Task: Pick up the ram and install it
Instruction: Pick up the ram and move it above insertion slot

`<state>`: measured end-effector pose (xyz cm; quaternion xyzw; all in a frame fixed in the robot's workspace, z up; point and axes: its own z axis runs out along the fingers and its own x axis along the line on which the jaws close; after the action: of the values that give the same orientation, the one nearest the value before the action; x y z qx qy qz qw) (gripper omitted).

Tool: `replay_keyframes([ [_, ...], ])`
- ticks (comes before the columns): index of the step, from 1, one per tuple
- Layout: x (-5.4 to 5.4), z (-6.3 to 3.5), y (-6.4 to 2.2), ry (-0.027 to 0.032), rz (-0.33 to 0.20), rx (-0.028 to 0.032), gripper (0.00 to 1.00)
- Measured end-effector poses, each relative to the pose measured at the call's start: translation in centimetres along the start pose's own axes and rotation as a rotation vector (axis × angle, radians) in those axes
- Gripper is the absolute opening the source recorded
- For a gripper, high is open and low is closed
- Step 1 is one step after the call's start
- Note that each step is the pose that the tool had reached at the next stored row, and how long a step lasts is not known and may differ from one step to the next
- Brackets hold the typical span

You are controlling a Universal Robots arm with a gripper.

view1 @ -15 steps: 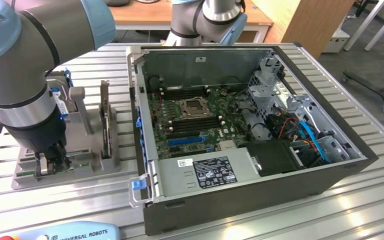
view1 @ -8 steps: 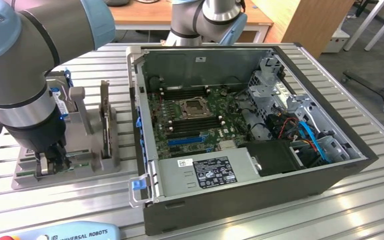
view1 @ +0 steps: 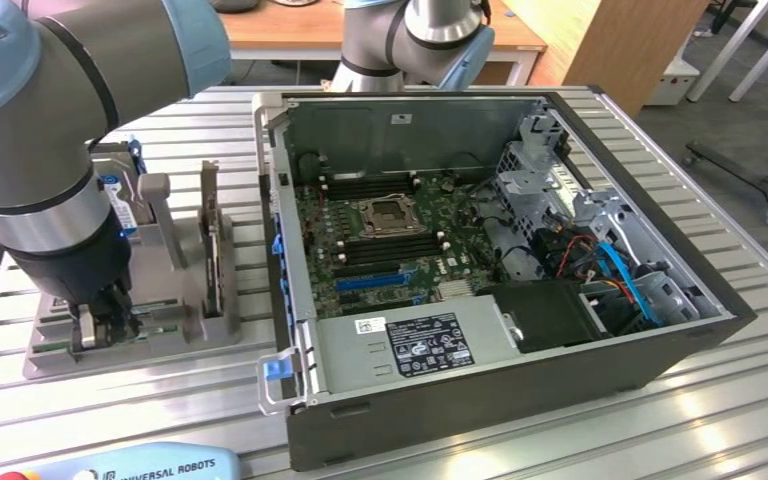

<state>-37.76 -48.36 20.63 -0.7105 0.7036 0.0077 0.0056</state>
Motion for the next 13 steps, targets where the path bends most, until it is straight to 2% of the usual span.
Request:
replay_keyframes([
  [6,0.0,-0.66,0.0,0.0,0.0,0.0,0.12],
  [13,0.0,-1.99,0.01,0.0,0.0,0.0,0.12],
])
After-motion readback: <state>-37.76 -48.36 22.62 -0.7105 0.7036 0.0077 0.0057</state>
